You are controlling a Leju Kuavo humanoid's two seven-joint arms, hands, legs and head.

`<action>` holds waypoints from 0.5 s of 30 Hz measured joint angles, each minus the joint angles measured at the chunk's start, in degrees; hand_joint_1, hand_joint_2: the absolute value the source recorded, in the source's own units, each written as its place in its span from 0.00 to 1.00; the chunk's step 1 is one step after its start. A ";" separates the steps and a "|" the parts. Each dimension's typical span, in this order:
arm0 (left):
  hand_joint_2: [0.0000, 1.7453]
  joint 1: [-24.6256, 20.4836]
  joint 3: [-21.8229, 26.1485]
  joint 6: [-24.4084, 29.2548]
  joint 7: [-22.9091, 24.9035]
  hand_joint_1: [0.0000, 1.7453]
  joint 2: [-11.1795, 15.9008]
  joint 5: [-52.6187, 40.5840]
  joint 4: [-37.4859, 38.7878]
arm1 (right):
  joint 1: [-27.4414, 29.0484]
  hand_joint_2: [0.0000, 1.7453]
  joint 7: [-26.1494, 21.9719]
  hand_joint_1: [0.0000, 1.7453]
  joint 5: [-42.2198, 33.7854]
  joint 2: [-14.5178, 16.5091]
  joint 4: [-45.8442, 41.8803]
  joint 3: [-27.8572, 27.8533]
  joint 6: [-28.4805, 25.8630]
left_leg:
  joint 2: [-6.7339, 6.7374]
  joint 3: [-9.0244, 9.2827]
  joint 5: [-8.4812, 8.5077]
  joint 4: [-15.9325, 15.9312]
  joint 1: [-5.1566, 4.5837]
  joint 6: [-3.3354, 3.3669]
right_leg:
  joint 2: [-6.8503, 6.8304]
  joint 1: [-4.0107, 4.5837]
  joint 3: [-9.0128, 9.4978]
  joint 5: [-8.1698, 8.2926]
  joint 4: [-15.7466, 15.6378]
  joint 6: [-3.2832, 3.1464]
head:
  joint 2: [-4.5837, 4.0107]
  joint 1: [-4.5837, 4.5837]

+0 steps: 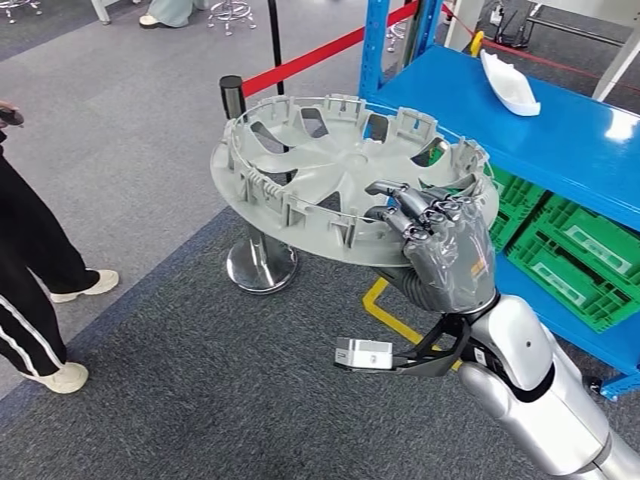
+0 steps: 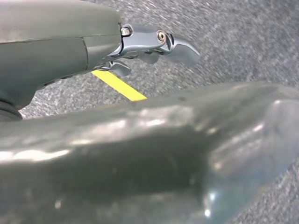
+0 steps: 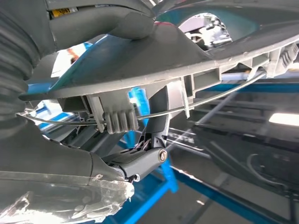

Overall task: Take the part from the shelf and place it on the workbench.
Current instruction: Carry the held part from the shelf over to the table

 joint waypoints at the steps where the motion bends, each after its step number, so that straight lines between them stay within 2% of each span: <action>1: 0.00 0.01 0.03 0.10 -0.01 0.00 0.03 0.02 0.05 | -0.02 1.00 0.00 1.00 -0.02 0.01 -0.04 -0.10 -0.09 | -0.69 0.00 0.12 -0.10 0.09 0.34 | 0.32 -0.10 -0.02 -0.40 0.23 0.31 | 0.00 0.03; 2: 0.00 0.01 0.07 0.22 -0.02 0.00 0.06 0.05 0.10 | -0.02 1.00 0.00 1.00 -0.08 0.01 -0.09 -0.22 -0.16 | -1.39 0.01 0.25 -0.20 0.21 0.69 | 1.43 -0.21 -0.51 -1.42 1.54 0.55 | 0.00 0.12; 3: 0.00 -0.03 0.10 0.31 -0.03 0.00 0.09 0.08 0.14 | 0.00 1.00 0.00 1.00 -0.15 0.00 -0.13 -0.35 -0.22 | -2.07 0.03 0.39 -0.27 0.33 0.99 | 3.06 -0.30 -1.67 -3.01 4.18 0.70 | 0.00 0.22; 4: 0.00 -0.07 0.11 0.37 -0.04 0.00 0.08 0.09 0.19 | 0.05 1.00 0.00 1.00 -0.21 -0.01 -0.16 -0.45 -0.27 | -2.73 -0.04 0.47 -0.28 0.36 1.21 | 4.95 -0.33 -3.45 -4.97 8.05 0.74 | 0.00 0.34; 5: 0.00 -0.12 0.12 0.38 -0.04 0.00 0.08 0.09 0.27 | 0.11 1.00 0.00 1.00 -0.26 -0.02 -0.16 -0.49 -0.31 | -3.41 -0.12 0.55 -0.28 0.30 1.40 | 6.16 -0.26 -5.51 -6.80 12.37 0.68 | 0.00 0.43; 6: 0.00 -0.15 0.13 0.38 -0.04 0.00 0.08 0.09 0.37 | 0.16 1.00 0.00 1.00 -0.26 -0.03 -0.16 -0.50 -0.31 | -4.21 -0.18 0.62 -0.28 0.22 1.52 | 6.72 -0.14 -7.32 -7.90 15.89 0.57 | 0.00 0.49; 7: 0.00 -0.15 0.15 0.38 -0.04 0.00 0.08 0.08 0.47 | 0.19 1.00 0.00 1.00 -0.26 -0.03 -0.15 -0.50 -0.31 | -5.06 -0.22 0.68 -0.27 0.12 1.61 | 6.96 -0.02 -8.34 -7.95 17.57 0.39 | 0.00 0.52; 8: 0.00 -0.14 0.18 0.37 -0.04 0.00 0.10 0.08 0.56 | 0.20 1.00 0.00 1.00 -0.26 -0.03 -0.15 -0.50 -0.31 | -5.93 -0.22 0.75 -0.27 0.03 1.67 | 7.15 0.11 -8.21 -6.85 16.85 0.11 | 0.00 0.55; 9: 0.00 -0.13 0.22 0.34 -0.04 0.00 0.12 0.08 0.64 | 0.19 1.00 0.00 1.00 -0.26 -0.03 -0.15 -0.51 -0.31 | -6.83 -0.20 0.84 -0.26 -0.04 1.68 | 7.53 0.23 -6.97 -4.88 13.94 -0.26 | 0.00 0.55; 11: 0.00 -0.16 0.27 0.28 -0.04 0.00 0.09 0.07 0.80 | 0.09 1.00 0.00 1.00 -0.26 -0.03 -0.15 -0.54 -0.31 | -8.45 -0.22 1.02 -0.20 -0.11 1.49 | 9.96 0.41 -2.91 -0.99 5.37 -1.23 | 0.00 0.50; 12: 0.00 -0.20 0.27 0.26 -0.04 0.00 0.07 0.04 0.88 | 0.01 1.00 0.00 1.00 -0.26 -0.03 -0.16 -0.57 -0.33 | -9.15 -0.32 1.14 -0.21 -0.03 1.28 | 11.06 0.51 -1.41 -0.04 2.20 -1.53 | 0.00 0.50; 13: 0.00 -0.23 0.28 0.26 -0.04 0.00 0.04 0.02 0.96 | -0.08 1.00 0.00 1.00 -0.26 -0.04 -0.17 -0.61 -0.36 | -9.82 -0.48 1.27 -0.25 0.13 0.98 | 11.80 0.63 -0.55 0.24 0.36 -1.78 | 0.00 0.49; 14: 0.00 -0.21 0.30 0.25 -0.04 0.00 0.01 0.00 1.04 | -0.14 1.00 0.00 1.00 -0.25 -0.04 -0.19 -0.64 -0.38 | -10.48 -0.66 1.43 -0.36 0.28 0.60 | 11.74 0.76 -0.14 0.12 -0.31 -1.95 | 0.00 0.49; 15: 0.00 -0.16 0.33 0.25 -0.04 0.00 0.01 -0.02 1.09 | -0.20 1.00 0.00 1.00 -0.25 -0.04 -0.20 -0.67 -0.40 | -11.19 -0.83 1.64 -0.57 0.44 0.21 | 11.03 0.80 0.12 0.30 -0.61 -2.01 | 0.00 0.51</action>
